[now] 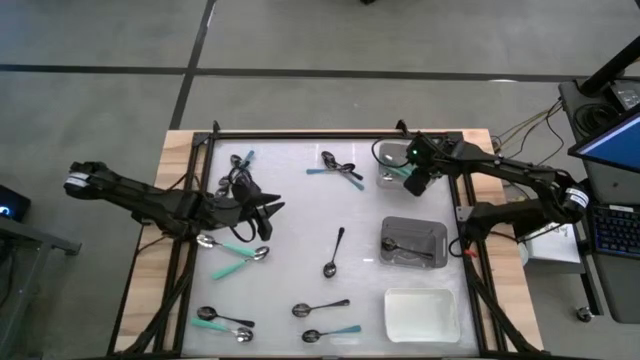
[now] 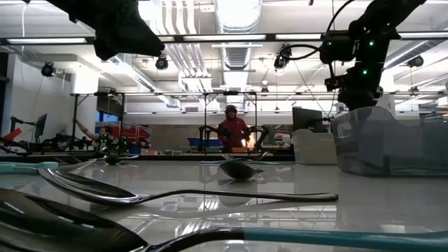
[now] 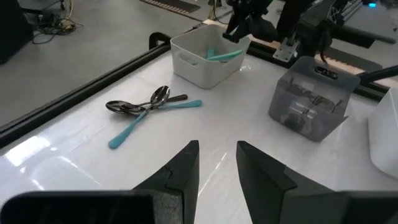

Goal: Sort silverware by color (type)
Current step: Put the blue spoon into the white bin

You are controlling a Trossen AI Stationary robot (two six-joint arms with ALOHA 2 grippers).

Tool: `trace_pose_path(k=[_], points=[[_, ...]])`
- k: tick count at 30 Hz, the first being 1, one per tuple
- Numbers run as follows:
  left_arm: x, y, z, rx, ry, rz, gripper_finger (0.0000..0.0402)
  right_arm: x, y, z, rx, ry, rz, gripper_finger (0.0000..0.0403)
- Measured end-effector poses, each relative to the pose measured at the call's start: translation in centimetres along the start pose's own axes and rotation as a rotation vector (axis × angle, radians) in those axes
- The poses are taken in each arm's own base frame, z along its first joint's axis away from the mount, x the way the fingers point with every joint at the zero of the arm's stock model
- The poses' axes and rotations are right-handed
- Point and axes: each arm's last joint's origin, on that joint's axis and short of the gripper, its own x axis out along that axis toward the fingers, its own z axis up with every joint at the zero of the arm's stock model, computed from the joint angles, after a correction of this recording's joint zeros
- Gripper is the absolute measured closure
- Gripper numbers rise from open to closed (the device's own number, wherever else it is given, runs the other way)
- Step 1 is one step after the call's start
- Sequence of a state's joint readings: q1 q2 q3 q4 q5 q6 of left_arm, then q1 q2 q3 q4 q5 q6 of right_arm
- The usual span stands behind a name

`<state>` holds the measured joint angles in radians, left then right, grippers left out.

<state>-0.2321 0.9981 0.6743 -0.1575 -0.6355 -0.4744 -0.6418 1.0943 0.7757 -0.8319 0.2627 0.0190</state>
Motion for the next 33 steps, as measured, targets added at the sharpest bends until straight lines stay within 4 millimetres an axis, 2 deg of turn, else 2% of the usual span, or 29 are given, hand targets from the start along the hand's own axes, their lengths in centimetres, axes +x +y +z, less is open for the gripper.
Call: trace_pose_path(k=[4, 8, 17, 21, 33], points=[[-0.1, -0.1, 0.4, -0.036, -0.010, -0.007, 0.0312, -0.1, 0.8, 0.1, 0.080, -0.001, 0.222, 0.0253], [-0.2, -0.3, 0.6, -0.029, -0.003, -0.032, 0.0312, -0.9, 3.2, 0.5, 0.036, -0.045, 0.444, 0.0264], [-0.3, -0.4, 0.5, -0.044, 0.013, -0.059, 0.0312, -3.7, 11.0, 0.4, -0.212, -0.239, 0.639, 0.0280], [-0.3, -0.4, 0.5, -0.049, 0.013, -0.059, 0.0312, -4.9, 14.4, -0.4, -0.249, -0.311, 0.705, 0.0280], [-0.4, -1.3, -0.2, -0.069, 0.073, -0.152, 0.0312, -5.6, 24.3, -4.0, -0.354, -0.441, 0.889, 0.0280]])
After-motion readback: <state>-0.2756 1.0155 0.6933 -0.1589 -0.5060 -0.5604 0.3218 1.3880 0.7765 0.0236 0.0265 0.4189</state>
